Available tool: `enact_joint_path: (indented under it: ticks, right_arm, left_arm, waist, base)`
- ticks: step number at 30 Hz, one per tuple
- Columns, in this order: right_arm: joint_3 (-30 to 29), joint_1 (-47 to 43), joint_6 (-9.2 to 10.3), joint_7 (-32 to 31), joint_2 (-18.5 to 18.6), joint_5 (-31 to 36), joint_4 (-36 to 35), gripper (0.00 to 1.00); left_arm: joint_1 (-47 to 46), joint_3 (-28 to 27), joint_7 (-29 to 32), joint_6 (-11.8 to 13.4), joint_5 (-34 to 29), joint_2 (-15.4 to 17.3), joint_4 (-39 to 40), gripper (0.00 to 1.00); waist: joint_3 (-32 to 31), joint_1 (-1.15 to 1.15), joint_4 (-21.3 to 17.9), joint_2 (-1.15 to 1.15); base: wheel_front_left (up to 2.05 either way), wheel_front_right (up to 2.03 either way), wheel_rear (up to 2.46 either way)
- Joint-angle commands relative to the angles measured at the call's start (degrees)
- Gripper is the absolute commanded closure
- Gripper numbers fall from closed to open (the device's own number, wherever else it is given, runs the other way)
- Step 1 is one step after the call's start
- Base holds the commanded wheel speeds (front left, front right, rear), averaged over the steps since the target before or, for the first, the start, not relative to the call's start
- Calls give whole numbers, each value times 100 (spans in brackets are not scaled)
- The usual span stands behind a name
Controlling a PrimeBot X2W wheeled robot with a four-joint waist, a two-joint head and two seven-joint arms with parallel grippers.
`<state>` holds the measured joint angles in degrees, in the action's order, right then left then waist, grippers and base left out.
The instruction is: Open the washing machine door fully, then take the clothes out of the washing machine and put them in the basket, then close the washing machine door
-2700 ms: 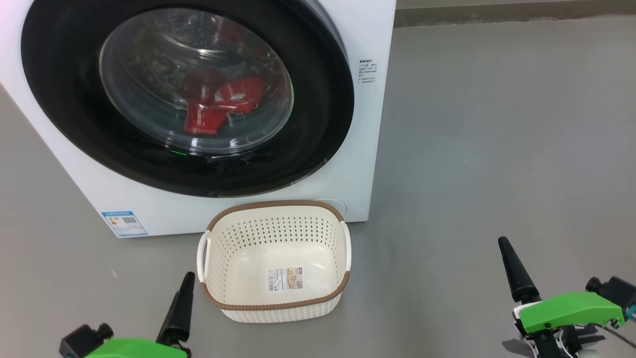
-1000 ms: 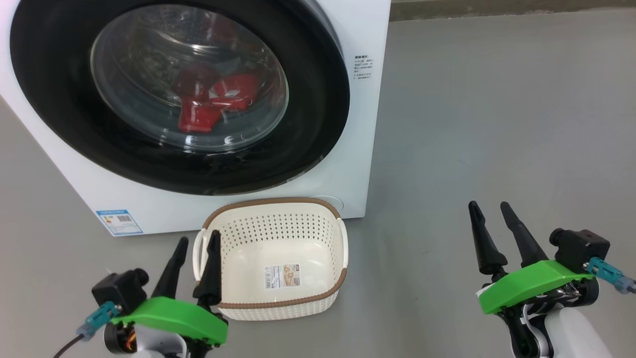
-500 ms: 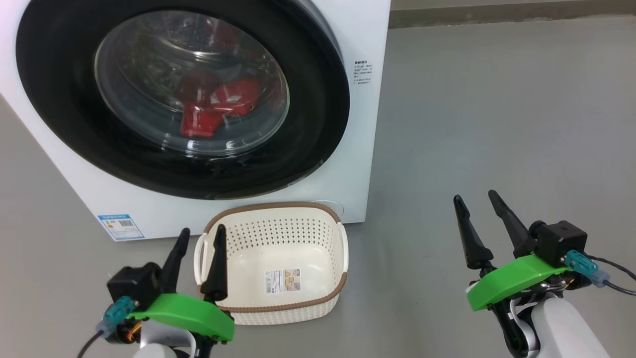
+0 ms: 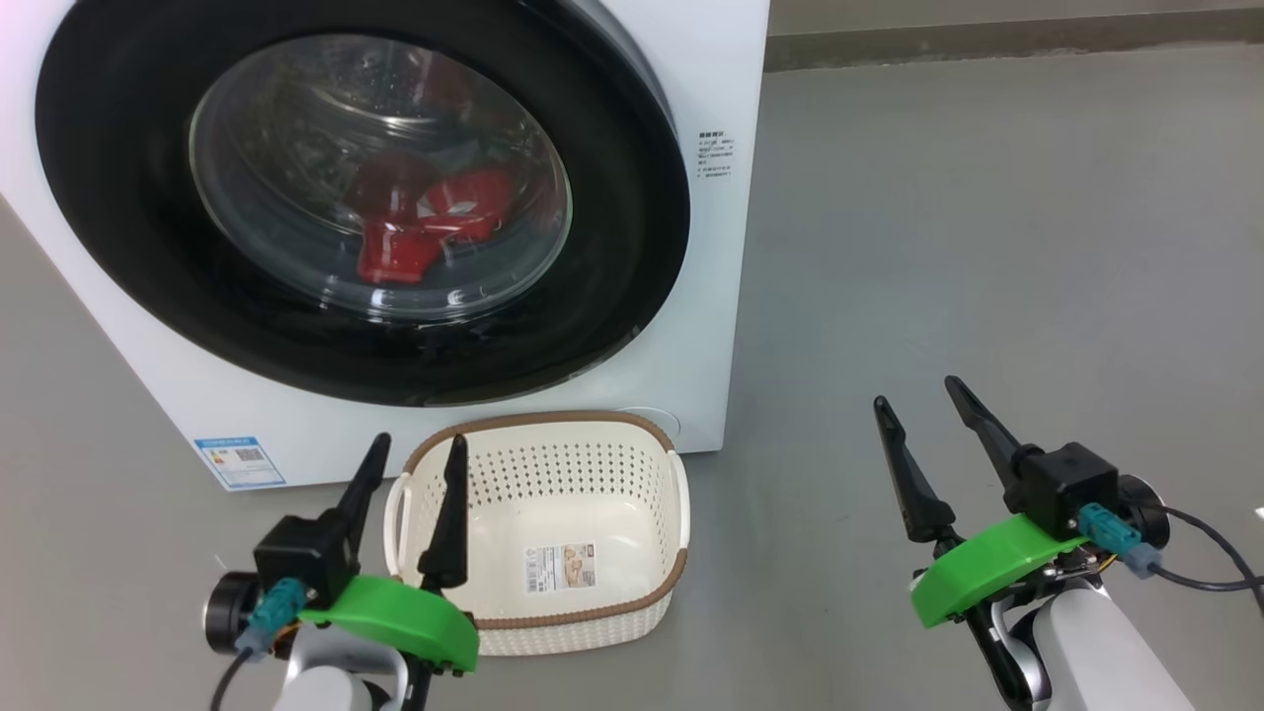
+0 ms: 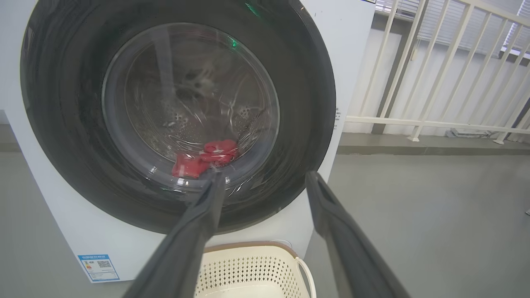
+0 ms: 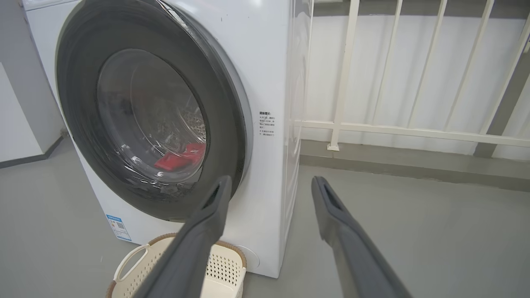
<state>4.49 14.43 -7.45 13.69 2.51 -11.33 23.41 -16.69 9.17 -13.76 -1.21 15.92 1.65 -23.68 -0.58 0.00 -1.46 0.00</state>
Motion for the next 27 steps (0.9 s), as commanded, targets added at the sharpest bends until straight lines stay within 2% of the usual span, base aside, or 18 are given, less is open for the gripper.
enact_joint_path:
  ticks: [1,4,27]
  right_arm:
    - [153,309,-3,86,33,207,-113,0]
    - [192,339,-3,130,37,355,-94,0]
    - [77,325,-3,130,37,378,-138,0]
  left_arm:
    - [-260,-130,-79,47,-169,119,101,0]
    - [-291,-103,-124,77,-306,123,74,0]
    - [-217,-109,-124,189,-40,122,168,0]
  waist:
    - [-2,0,0,0]
    - [-1,0,9,0]
    - [85,0,77,0]
  base:
    - [0,0,0]
    - [0,0,0]
    - [0,0,0]
